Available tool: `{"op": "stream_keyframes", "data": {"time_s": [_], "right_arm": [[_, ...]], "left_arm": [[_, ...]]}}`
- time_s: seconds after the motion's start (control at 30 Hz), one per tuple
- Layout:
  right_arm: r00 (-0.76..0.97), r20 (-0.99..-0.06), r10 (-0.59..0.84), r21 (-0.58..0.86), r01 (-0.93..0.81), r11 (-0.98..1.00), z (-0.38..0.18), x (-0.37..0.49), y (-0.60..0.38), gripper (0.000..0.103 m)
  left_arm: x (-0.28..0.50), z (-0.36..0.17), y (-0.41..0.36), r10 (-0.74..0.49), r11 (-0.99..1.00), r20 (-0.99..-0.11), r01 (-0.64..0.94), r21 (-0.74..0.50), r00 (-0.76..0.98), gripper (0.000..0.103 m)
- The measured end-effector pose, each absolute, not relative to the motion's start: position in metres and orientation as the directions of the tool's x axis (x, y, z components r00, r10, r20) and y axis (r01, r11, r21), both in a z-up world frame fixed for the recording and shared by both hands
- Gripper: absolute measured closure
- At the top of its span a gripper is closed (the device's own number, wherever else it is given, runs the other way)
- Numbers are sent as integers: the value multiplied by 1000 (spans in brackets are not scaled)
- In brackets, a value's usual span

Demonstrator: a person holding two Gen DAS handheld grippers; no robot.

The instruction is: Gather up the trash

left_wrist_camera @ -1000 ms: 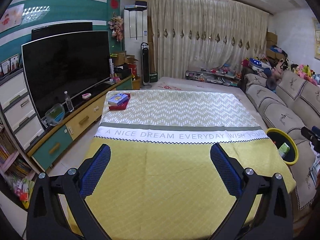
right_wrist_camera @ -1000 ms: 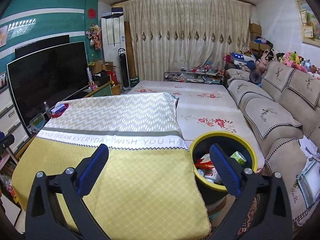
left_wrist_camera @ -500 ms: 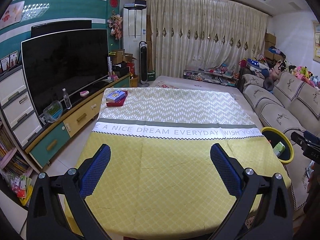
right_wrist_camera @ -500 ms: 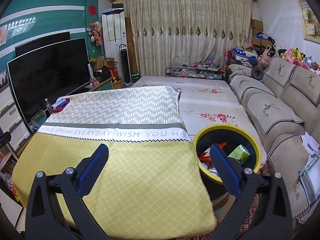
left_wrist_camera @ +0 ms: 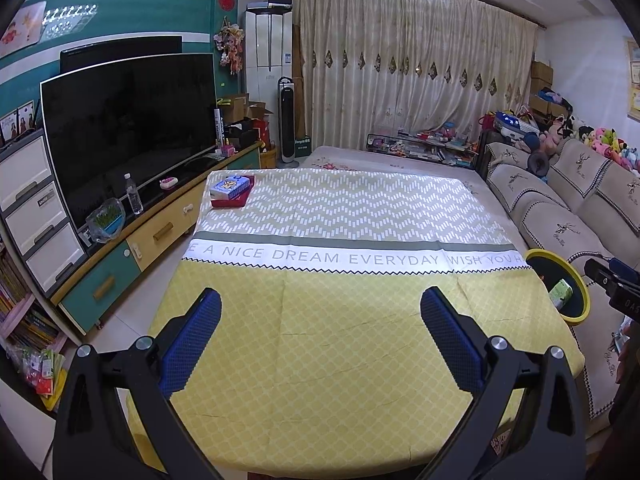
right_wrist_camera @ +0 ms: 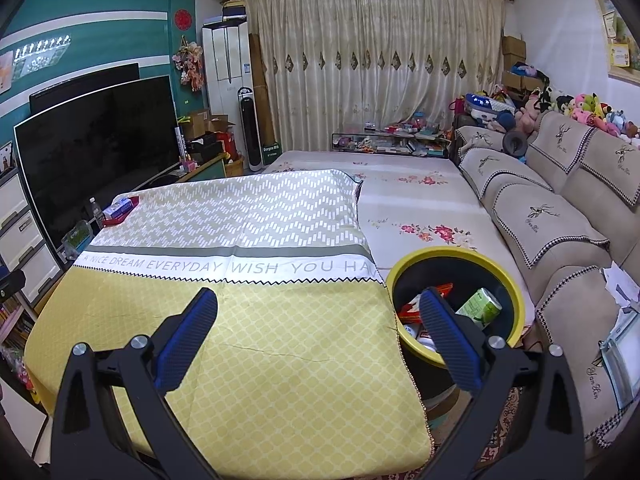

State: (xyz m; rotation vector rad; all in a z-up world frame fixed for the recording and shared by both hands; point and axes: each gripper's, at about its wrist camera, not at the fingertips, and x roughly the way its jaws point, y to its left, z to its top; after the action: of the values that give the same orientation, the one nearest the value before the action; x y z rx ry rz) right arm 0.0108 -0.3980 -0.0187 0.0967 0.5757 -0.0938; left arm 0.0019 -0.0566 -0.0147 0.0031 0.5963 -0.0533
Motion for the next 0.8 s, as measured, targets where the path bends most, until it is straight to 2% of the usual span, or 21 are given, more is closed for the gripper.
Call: {"op": "stream_keyframes", "data": {"time_s": [0.8], "right_arm": [[836,-546,-58,67,112,991,-18,9,-397,7]], "left_arm": [[8,-17,-59,-55,998,-577,64,-5,815,5]]}}
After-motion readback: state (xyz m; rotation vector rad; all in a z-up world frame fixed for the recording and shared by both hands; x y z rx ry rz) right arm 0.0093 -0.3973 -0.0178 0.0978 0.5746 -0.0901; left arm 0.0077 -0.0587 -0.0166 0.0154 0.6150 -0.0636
